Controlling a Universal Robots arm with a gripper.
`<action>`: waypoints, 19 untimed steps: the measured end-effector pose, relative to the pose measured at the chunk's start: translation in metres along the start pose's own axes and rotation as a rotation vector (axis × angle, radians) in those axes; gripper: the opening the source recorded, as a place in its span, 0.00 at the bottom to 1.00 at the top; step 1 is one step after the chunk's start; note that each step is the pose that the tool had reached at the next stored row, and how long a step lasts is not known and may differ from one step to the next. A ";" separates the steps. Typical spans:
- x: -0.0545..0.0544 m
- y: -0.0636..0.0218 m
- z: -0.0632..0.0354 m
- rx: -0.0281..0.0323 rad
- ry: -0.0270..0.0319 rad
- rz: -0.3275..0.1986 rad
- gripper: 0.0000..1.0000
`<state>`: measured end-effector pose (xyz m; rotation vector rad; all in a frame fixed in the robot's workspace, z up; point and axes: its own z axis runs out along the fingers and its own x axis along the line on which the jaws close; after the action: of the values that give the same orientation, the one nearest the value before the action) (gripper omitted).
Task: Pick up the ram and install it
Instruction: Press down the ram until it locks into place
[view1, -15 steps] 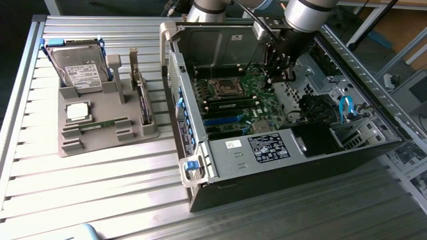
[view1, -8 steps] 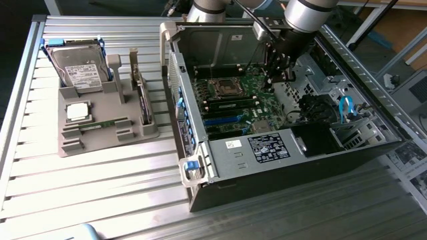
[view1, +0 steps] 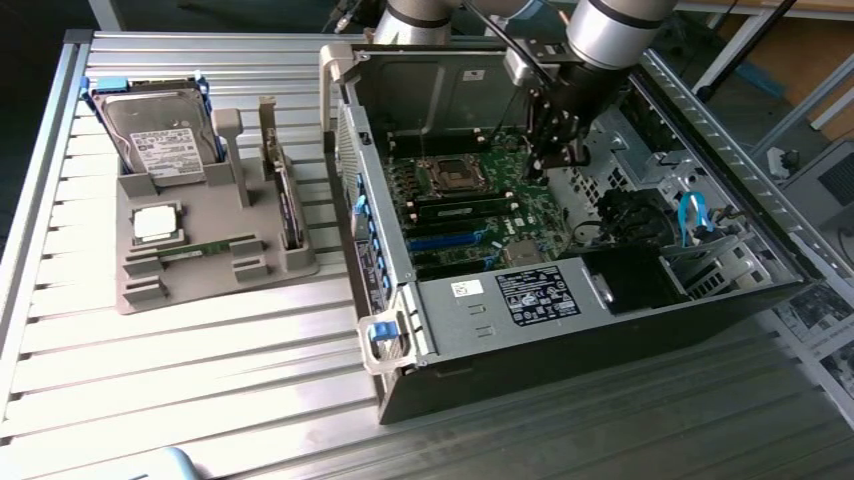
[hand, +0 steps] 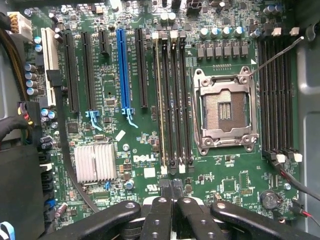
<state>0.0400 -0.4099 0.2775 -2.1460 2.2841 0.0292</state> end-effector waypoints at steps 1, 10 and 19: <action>0.000 0.0000 0.0009 -0.0002 0.0001 -0.010 0.11; 0.001 -0.0001 0.0077 -0.0011 0.0007 -0.060 0.11; 0.004 0.0041 0.0162 -0.0014 0.0008 -0.079 0.11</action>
<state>0.0355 -0.4138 0.2612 -2.2351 2.1982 0.0295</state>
